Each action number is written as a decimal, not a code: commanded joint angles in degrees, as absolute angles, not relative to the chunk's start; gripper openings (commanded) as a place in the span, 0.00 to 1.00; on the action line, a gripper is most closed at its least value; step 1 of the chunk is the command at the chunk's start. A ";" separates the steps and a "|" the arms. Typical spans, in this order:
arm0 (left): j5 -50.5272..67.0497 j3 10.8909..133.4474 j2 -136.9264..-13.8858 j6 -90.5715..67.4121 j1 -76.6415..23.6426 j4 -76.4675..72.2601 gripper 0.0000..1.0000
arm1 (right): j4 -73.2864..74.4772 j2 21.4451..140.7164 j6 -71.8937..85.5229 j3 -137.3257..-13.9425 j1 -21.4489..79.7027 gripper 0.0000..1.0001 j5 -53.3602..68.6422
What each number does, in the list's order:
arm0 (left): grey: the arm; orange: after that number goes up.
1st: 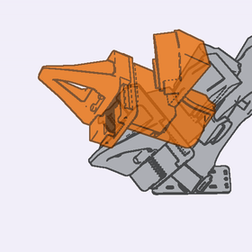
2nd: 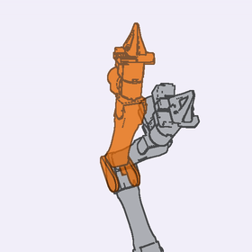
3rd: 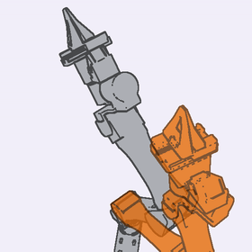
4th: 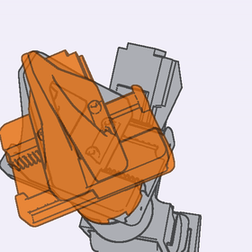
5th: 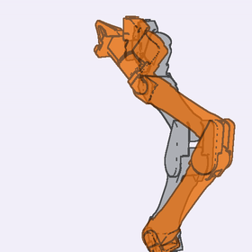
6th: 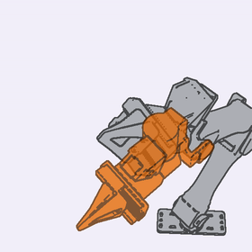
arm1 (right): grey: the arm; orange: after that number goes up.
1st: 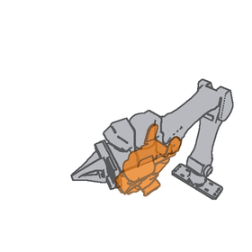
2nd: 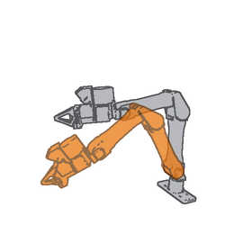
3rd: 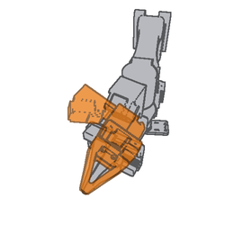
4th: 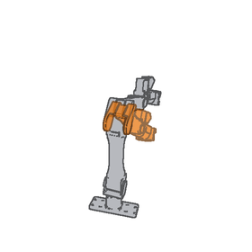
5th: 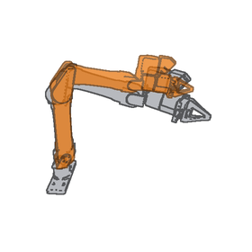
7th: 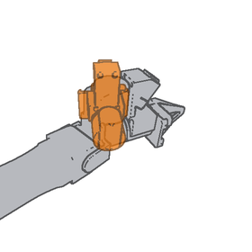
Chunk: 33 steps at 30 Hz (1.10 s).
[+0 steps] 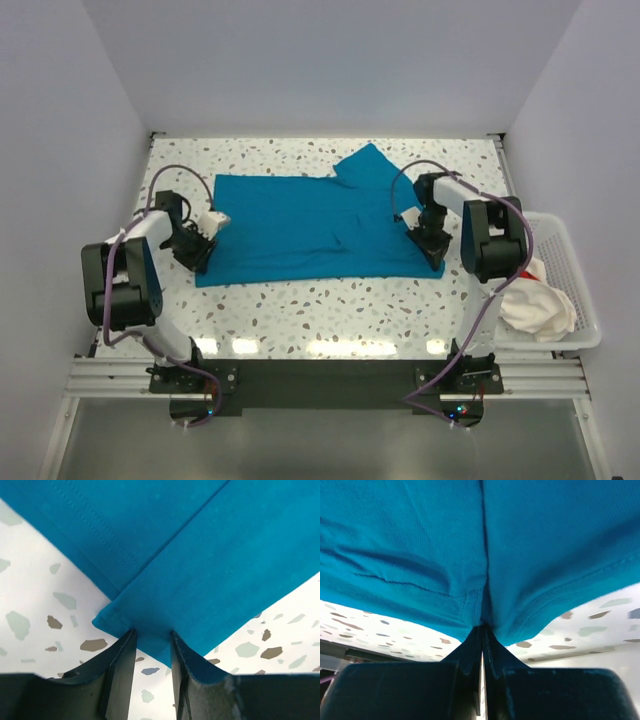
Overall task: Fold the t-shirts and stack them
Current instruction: Fold the tshirt
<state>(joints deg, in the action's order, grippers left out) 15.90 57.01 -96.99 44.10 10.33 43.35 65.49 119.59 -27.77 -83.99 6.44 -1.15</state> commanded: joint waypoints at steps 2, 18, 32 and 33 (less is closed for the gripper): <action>5.28 49.31 -97.65 45.18 11.07 41.48 0.37 | 63.54 117.08 -30.41 -78.49 7.29 0.00 -4.04; 8.96 55.18 -92.72 45.53 12.48 48.94 0.39 | 64.25 112.59 -31.03 -74.88 10.72 0.00 -2.99; 29.08 89.43 -101.24 44.13 12.22 55.73 0.54 | 69.62 105.12 -33.84 -90.68 9.14 0.49 12.48; 29.96 91.21 -103.25 41.86 12.30 53.37 0.56 | 68.57 105.55 -32.97 -92.18 8.44 0.49 13.00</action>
<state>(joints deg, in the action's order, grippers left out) 22.70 84.79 -99.96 45.43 11.99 54.81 69.43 108.25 -32.32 -86.63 10.02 8.82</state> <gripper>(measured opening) 0.537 0.485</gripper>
